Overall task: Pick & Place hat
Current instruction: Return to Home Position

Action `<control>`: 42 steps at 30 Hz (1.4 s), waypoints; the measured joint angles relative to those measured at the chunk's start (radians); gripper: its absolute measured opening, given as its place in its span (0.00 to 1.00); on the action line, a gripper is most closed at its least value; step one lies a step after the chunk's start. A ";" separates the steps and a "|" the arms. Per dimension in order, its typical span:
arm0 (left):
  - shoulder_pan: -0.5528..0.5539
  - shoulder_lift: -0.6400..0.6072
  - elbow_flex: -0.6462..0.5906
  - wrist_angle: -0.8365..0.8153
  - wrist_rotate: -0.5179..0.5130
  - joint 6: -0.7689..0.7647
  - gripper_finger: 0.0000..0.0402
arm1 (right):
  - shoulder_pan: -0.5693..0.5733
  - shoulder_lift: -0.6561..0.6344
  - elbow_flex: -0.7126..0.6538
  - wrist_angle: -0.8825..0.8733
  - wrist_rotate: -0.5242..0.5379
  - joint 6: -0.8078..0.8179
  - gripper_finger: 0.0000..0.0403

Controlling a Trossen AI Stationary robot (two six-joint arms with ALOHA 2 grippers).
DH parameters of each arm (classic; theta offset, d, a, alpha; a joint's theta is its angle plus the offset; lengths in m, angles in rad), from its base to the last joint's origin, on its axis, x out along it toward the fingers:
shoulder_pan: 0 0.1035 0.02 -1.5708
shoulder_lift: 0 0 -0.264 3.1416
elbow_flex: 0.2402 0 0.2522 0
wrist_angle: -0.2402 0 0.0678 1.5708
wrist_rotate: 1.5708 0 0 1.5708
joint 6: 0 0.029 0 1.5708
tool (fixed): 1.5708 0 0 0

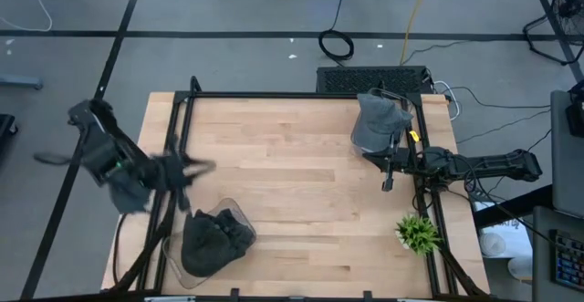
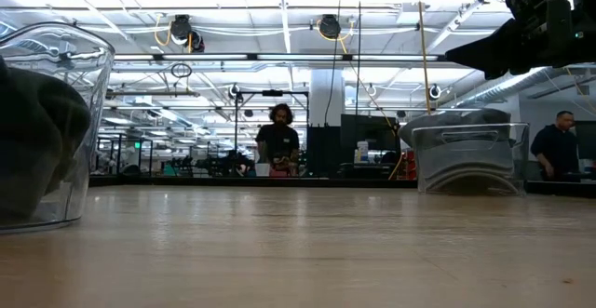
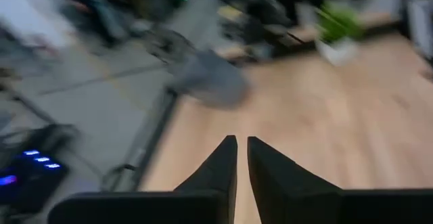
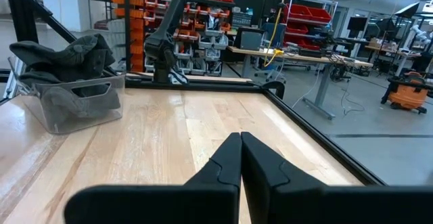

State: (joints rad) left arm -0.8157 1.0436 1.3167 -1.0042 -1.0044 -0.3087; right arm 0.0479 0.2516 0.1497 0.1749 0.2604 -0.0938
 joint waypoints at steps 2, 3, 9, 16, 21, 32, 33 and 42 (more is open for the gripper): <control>0.023 -0.045 0.000 0.002 -0.080 0.020 0.11 | 0.000 0.000 0.000 0.000 0.000 0.000 0.00; 0.034 -0.065 0.000 0.000 -0.113 0.019 0.11 | 0.000 0.000 0.000 0.000 0.000 0.000 0.00; 0.131 -0.159 -0.051 0.016 -0.073 -0.034 0.08 | 0.000 0.000 0.000 0.000 0.000 0.000 0.00; 0.227 -0.267 -0.326 0.266 0.191 -0.043 0.08 | 0.000 0.000 0.000 0.000 0.000 0.000 0.00; 0.294 -0.404 -0.545 0.569 0.338 0.087 0.08 | 0.000 0.000 0.000 0.000 0.000 0.000 0.00; 0.505 -0.664 -0.828 0.773 0.583 0.157 0.08 | 0.000 0.000 0.000 0.000 0.000 0.000 0.00; 0.523 -0.686 -0.837 0.772 0.600 0.163 0.08 | 0.000 0.000 0.000 0.000 0.000 0.000 0.00; 0.691 -0.863 -0.912 0.759 0.737 0.209 0.08 | 0.000 0.000 0.000 0.000 0.000 0.000 0.00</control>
State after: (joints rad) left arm -0.1249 0.1810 0.4044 -0.2448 -0.2674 -0.0994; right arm 0.0478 0.2520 0.1497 0.1753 0.2604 -0.0940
